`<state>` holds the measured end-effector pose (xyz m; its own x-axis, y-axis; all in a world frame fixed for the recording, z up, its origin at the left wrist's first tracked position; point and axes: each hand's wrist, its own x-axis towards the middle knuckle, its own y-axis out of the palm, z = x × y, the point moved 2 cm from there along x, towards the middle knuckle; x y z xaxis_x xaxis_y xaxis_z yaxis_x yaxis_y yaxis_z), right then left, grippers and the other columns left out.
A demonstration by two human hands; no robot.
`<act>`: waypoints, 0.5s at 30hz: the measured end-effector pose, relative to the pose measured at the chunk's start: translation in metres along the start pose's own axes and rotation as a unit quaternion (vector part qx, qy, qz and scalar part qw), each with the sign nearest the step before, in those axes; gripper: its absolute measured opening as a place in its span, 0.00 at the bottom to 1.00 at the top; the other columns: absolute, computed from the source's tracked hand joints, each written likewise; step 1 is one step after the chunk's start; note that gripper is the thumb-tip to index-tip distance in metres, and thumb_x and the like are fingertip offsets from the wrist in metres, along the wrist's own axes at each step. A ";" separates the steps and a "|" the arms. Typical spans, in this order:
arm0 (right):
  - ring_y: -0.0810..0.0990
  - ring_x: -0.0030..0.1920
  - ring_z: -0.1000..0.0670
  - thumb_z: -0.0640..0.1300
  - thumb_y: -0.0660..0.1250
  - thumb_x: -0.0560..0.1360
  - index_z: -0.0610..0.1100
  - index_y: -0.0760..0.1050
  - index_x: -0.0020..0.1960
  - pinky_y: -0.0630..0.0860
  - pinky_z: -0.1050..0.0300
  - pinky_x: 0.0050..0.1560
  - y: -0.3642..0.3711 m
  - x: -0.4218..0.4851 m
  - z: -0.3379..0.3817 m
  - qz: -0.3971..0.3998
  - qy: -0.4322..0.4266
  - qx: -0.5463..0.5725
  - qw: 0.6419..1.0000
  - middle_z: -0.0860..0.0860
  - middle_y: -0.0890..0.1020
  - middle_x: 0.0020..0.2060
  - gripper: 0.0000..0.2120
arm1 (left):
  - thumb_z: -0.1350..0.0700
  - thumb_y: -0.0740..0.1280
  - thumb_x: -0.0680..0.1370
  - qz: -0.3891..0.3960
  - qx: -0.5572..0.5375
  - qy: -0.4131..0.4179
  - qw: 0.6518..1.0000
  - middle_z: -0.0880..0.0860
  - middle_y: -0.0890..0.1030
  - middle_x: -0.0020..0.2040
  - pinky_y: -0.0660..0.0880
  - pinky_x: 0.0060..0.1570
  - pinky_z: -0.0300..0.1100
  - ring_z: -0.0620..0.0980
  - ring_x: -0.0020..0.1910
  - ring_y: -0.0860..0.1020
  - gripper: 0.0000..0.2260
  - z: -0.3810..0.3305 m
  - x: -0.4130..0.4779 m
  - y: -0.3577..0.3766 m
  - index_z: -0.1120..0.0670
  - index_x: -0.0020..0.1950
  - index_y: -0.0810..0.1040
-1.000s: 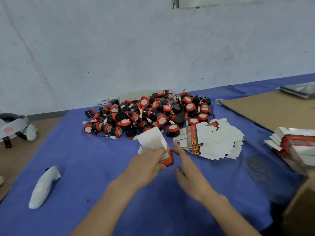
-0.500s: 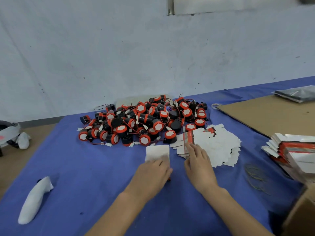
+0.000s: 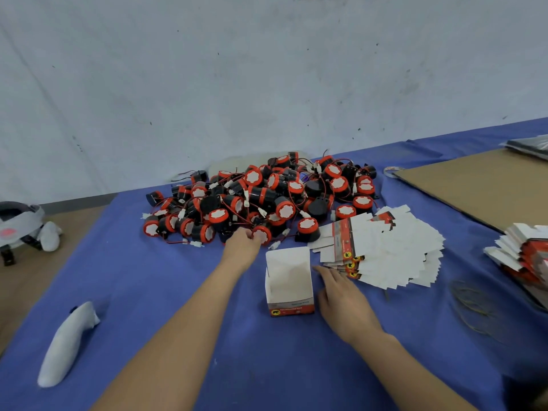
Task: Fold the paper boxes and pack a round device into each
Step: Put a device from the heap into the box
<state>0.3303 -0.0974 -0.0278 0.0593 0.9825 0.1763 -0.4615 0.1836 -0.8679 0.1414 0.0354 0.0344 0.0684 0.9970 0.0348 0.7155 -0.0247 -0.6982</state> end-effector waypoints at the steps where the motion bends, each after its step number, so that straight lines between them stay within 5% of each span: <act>1: 0.64 0.75 0.52 0.42 0.56 0.83 0.48 0.56 0.80 0.64 0.58 0.73 0.001 0.000 -0.001 -0.002 0.002 0.002 1.000 0.53 0.65 0.77 0.26 | 0.50 0.62 0.83 0.008 -0.005 -0.019 1.000 0.53 0.71 0.39 0.63 0.38 0.44 0.49 0.33 0.67 0.12 -0.002 0.006 0.005 0.55 0.45 0.68; 3: 0.64 0.75 0.52 0.42 0.56 0.83 0.48 0.57 0.80 0.64 0.59 0.72 0.003 0.000 -0.001 -0.008 0.002 0.003 1.000 0.53 0.65 0.77 0.26 | 0.49 0.65 0.81 0.020 -0.041 -0.065 0.997 0.60 0.76 0.55 0.67 0.44 0.44 0.56 0.50 0.76 0.17 -0.006 0.015 0.014 0.61 0.62 0.69; 6: 0.65 0.75 0.52 0.41 0.56 0.83 0.48 0.58 0.80 0.63 0.60 0.72 0.005 0.001 -0.003 -0.020 -0.007 -0.001 1.000 0.53 0.66 0.76 0.26 | 0.48 0.68 0.79 0.014 -0.044 -0.093 0.995 0.63 0.70 0.71 0.71 0.59 0.49 0.63 0.67 0.72 0.33 -0.011 0.028 0.025 0.63 0.75 0.57; 11: 0.63 0.75 0.53 0.42 0.56 0.83 0.48 0.57 0.80 0.63 0.60 0.73 0.007 0.004 -0.007 -0.024 -0.001 0.004 1.000 0.54 0.65 0.77 0.26 | 0.49 0.66 0.79 -0.009 -0.030 -0.091 0.995 0.60 0.75 0.66 0.74 0.58 0.52 0.60 0.62 0.75 0.27 -0.007 0.036 0.032 0.62 0.70 0.61; 15: 0.66 0.74 0.53 0.41 0.56 0.83 0.48 0.58 0.79 0.67 0.59 0.71 0.005 0.003 -0.005 -0.020 0.008 0.027 0.999 0.54 0.66 0.76 0.25 | 0.46 0.65 0.79 -0.038 -0.104 -0.085 0.990 0.60 0.77 0.61 0.70 0.39 0.47 0.51 0.45 0.76 0.25 -0.004 0.025 0.019 0.62 0.67 0.66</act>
<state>0.3326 -0.0933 -0.0335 0.0931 0.9750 0.2018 -0.5060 0.2209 -0.8338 0.1592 0.0599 0.0253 -0.0971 0.9940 -0.0510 0.8432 0.0549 -0.5348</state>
